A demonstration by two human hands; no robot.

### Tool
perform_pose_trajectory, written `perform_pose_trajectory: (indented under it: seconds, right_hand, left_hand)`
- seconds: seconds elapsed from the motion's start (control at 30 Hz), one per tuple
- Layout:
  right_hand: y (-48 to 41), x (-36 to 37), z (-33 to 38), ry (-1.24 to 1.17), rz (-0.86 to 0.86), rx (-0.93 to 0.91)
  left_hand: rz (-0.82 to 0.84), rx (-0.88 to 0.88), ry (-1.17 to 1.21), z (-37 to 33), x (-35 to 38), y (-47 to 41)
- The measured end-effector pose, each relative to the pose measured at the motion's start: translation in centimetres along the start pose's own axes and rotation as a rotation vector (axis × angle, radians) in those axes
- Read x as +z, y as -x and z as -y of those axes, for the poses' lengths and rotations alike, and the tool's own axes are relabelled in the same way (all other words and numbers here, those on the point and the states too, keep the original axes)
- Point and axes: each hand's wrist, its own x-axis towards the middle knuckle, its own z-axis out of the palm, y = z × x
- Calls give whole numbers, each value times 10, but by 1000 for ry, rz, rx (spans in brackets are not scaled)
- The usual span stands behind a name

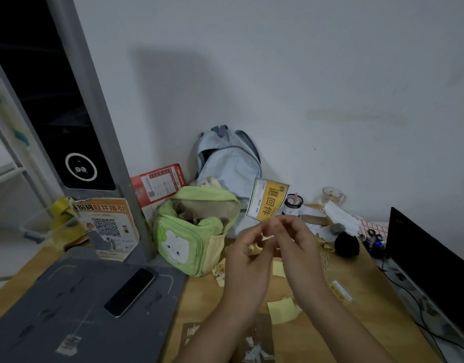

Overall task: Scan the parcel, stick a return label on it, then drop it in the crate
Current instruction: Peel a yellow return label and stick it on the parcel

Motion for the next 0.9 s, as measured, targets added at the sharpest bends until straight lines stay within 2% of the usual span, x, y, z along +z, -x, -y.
perform_pose_trajectory:
  seconds: [0.27, 0.37, 0.47, 0.57, 0.67, 0.8, 0.9]
  right_hand:
    - [4, -14, 6, 161, -96, -114]
    - [4, -21, 10, 296, -99, -161]
    - [6, -29, 19, 580, 47, -223]
    - [12, -33, 26, 729, 204, -286]
    - [14, -36, 21, 540, 212, -239]
    - [15, -35, 15, 332, 121, -191]
    - [18, -32, 12, 182, 31, -157]
  left_hand:
    - [152, 140, -270, -2, 3, 9]
    - [18, 181, -155, -8, 1, 10]
    - [-155, 135, 80, -13, -5, 6]
    - [-142, 78, 17, -11, -17, -2]
    - [-109, 46, -97, -6, -23, 0]
    - [-2, -14, -16, -3, -20, 5]
    - [-17, -55, 85, 1, -17, 6]
